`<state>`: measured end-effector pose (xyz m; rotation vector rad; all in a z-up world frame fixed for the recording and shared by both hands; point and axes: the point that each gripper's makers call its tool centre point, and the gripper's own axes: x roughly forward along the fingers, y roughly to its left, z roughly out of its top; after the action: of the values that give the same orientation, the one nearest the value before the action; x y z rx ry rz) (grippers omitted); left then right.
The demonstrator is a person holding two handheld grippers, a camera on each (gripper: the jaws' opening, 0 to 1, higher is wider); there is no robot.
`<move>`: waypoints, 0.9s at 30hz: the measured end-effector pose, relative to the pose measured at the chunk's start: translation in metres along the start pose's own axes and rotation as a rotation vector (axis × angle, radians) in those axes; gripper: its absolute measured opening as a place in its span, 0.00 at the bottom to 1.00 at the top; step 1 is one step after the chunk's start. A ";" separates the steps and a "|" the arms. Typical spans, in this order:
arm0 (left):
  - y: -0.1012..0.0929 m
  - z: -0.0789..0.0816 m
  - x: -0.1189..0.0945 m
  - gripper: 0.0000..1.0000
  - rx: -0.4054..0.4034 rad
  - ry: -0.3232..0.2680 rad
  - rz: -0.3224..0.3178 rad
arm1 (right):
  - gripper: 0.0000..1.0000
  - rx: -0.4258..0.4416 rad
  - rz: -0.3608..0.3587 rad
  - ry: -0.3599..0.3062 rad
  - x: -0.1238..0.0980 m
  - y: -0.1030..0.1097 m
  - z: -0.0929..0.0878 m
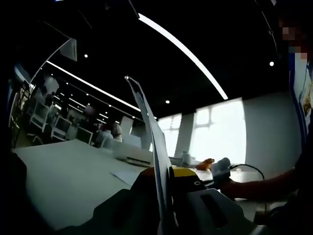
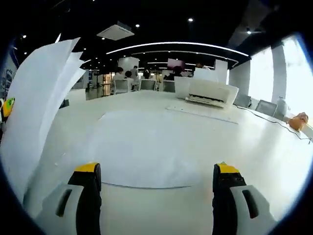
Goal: Organize the stack of printing papers by aligning and flattening the scattered papers on the table
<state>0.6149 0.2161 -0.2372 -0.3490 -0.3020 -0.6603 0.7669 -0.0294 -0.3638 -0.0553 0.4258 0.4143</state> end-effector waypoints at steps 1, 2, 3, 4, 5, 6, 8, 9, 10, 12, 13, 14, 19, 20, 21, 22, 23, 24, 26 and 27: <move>0.000 0.000 0.000 0.07 -0.001 0.000 0.000 | 0.90 -0.050 -0.010 -0.018 0.003 -0.008 0.007; 0.000 0.000 0.000 0.07 -0.001 0.000 0.000 | 0.90 -0.032 0.002 -0.024 0.005 -0.006 0.007; 0.000 0.000 0.000 0.07 -0.001 0.000 0.000 | 0.90 -0.032 -0.002 -0.023 0.004 -0.006 0.007; 0.000 0.000 0.000 0.07 -0.001 0.000 0.000 | 0.89 -0.032 -0.002 -0.024 0.003 -0.006 0.007; 0.000 0.000 0.000 0.07 0.000 -0.001 0.000 | 0.89 -0.033 -0.002 -0.025 0.002 -0.005 0.008; 0.000 0.000 0.000 0.07 -0.001 -0.001 0.000 | 0.89 -0.033 -0.002 -0.025 0.002 -0.005 0.008; 0.000 0.000 0.000 0.07 -0.001 -0.001 0.000 | 0.87 -0.033 -0.003 -0.026 0.000 -0.005 0.008; 0.000 0.000 0.001 0.07 -0.001 -0.002 0.000 | 0.80 -0.034 0.003 -0.027 -0.002 -0.003 0.008; 0.000 0.000 0.001 0.07 -0.001 -0.002 0.000 | 0.71 -0.043 0.020 -0.031 -0.003 0.001 0.008; 0.000 0.000 0.001 0.07 -0.001 -0.002 -0.001 | 0.64 -0.051 0.037 -0.036 -0.006 0.006 0.008; 0.000 0.000 0.001 0.07 0.000 -0.002 -0.001 | 0.60 -0.055 0.045 -0.039 -0.007 0.008 0.009; 0.000 0.000 0.001 0.07 -0.001 -0.003 -0.001 | 0.57 -0.053 0.046 -0.036 -0.007 0.008 0.008; -0.001 0.001 0.002 0.07 -0.002 -0.007 -0.001 | 0.36 -0.057 0.065 -0.034 -0.011 0.010 0.007; -0.001 0.001 0.002 0.08 -0.002 -0.008 -0.001 | 0.32 -0.066 0.077 -0.039 -0.011 0.012 0.008; -0.001 0.000 0.002 0.08 -0.002 -0.007 -0.001 | 0.31 -0.065 0.074 -0.037 -0.012 0.013 0.008; -0.001 0.000 0.002 0.08 -0.002 -0.007 -0.001 | 0.29 -0.065 0.076 -0.037 -0.012 0.013 0.007; -0.001 0.000 0.002 0.08 -0.002 -0.008 -0.001 | 0.28 -0.067 0.080 -0.038 -0.013 0.014 0.008; -0.001 0.000 0.002 0.07 -0.002 -0.008 -0.001 | 0.26 -0.070 0.085 -0.039 -0.013 0.015 0.008; -0.001 0.000 0.002 0.08 -0.002 -0.008 -0.002 | 0.21 -0.071 0.091 -0.038 -0.014 0.016 0.007; -0.002 0.000 0.003 0.08 -0.002 -0.008 -0.001 | 0.18 -0.073 0.102 -0.037 -0.013 0.018 0.007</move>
<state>0.6158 0.2137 -0.2358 -0.3536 -0.3089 -0.6607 0.7516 -0.0167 -0.3510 -0.0974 0.3782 0.5306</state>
